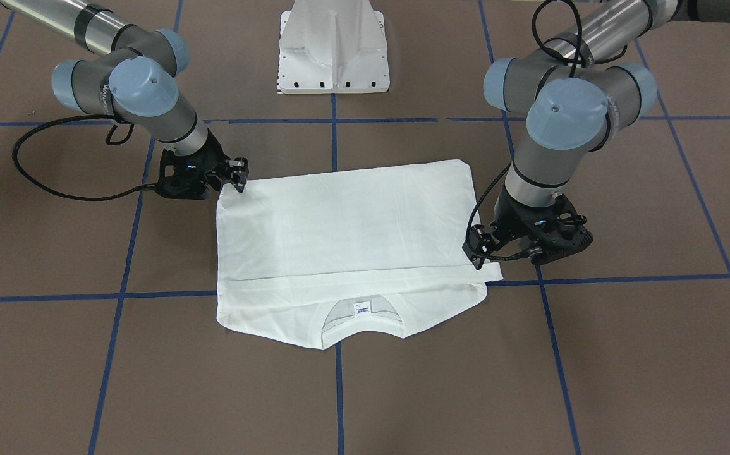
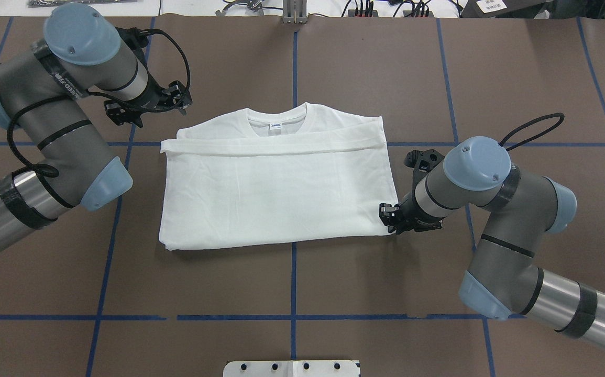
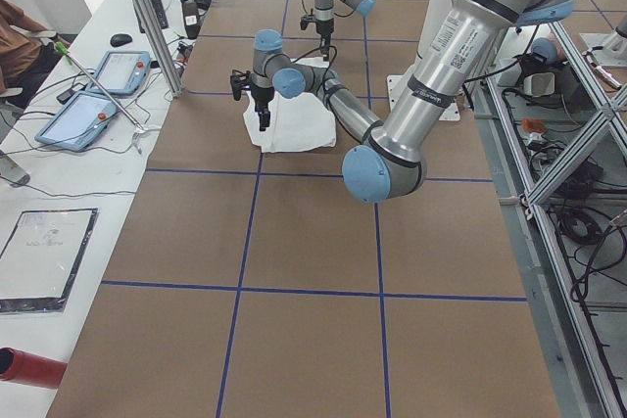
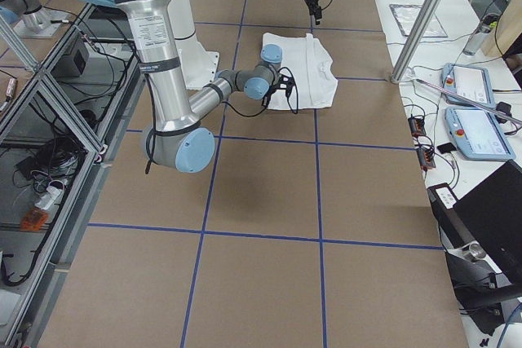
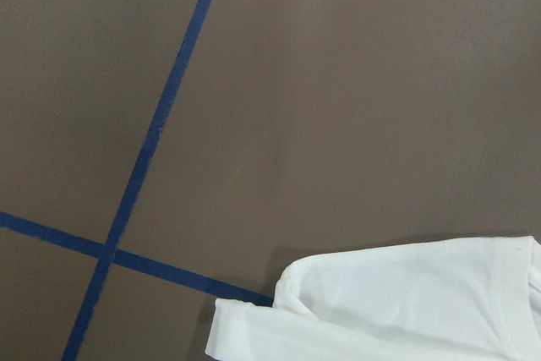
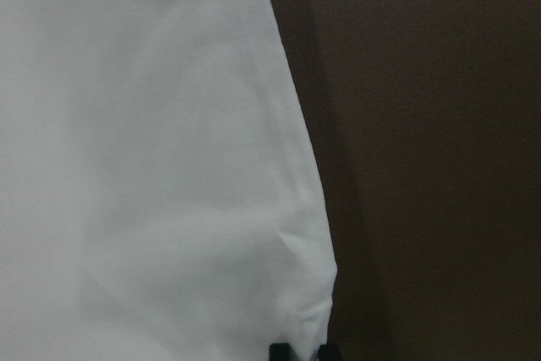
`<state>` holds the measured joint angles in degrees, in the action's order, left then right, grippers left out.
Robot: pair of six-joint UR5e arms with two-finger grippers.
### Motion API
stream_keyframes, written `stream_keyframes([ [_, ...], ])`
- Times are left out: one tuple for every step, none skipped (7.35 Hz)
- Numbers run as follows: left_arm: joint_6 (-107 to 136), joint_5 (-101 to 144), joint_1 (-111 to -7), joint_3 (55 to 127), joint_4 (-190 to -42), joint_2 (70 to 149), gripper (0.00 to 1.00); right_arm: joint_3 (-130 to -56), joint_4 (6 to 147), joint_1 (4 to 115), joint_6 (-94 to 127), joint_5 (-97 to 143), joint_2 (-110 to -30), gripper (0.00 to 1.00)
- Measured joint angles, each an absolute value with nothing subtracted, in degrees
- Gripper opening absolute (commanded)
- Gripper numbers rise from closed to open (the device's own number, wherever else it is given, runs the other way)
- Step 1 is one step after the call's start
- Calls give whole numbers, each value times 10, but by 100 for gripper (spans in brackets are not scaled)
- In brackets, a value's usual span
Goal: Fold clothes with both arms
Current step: 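Move the right gripper to the folded shirt's side edge nearest it, then grasp the shirt edge with the right gripper and drag it away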
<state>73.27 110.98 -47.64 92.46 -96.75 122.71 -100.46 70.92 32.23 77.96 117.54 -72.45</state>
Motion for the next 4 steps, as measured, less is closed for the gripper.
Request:
stream_keyframes([
  [733,1110,-476,925,-967,1227,100,-1005,709,323,780,1176,-726,0],
  [733,1109,-476,926,-967,1228,100,-1009,710,326,780,1179,-728,0],
  [733,1109,-476,927,-967,1227,100,-1021,714,334,778,1182,-738,0],
  [733,1109,-476,929,-967,1227,100,-1038,721,346,773,1185,-756,0],
])
